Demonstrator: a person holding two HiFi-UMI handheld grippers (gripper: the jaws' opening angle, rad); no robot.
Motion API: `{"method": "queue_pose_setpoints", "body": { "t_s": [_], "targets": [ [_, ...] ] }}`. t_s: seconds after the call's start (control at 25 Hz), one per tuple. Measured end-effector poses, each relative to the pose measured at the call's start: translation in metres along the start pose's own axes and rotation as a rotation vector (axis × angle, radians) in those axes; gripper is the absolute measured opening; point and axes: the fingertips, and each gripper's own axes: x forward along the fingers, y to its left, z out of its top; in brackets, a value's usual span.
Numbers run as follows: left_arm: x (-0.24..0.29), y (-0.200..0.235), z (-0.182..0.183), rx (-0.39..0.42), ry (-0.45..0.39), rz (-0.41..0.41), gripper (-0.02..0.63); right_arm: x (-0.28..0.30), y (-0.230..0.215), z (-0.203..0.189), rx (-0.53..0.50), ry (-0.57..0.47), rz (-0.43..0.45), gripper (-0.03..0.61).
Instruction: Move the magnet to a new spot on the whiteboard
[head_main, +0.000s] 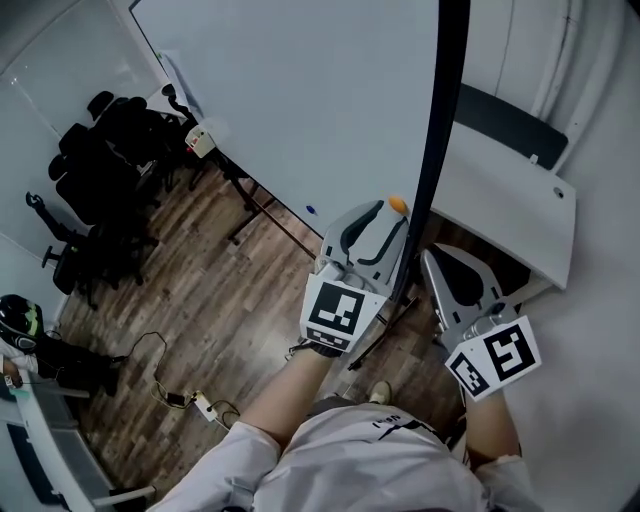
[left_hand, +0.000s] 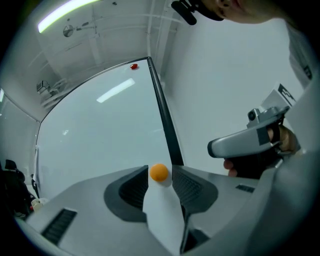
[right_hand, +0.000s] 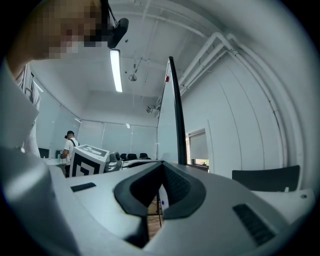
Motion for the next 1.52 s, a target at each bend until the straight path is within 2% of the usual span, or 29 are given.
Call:
{"method": "queue_pose_setpoints", "body": {
  "t_s": [0.28, 1.04, 1.52],
  "targets": [
    [0.011, 0.003, 0.001, 0.026, -0.009, -0.022, 0.149, 0.010, -0.010, -0.001, 0.008, -0.006, -0.003, 0.006],
    [0.012, 0.005, 0.000, 0.007, -0.035, -0.064, 0.130, 0.015, -0.011, -0.004, -0.004, 0.000, -0.050, 0.006],
    [-0.021, 0.015, 0.003, -0.013, -0.028, -0.028, 0.132, 0.019, 0.014, -0.001, -0.013, 0.004, -0.020, 0.006]
  ]
}}
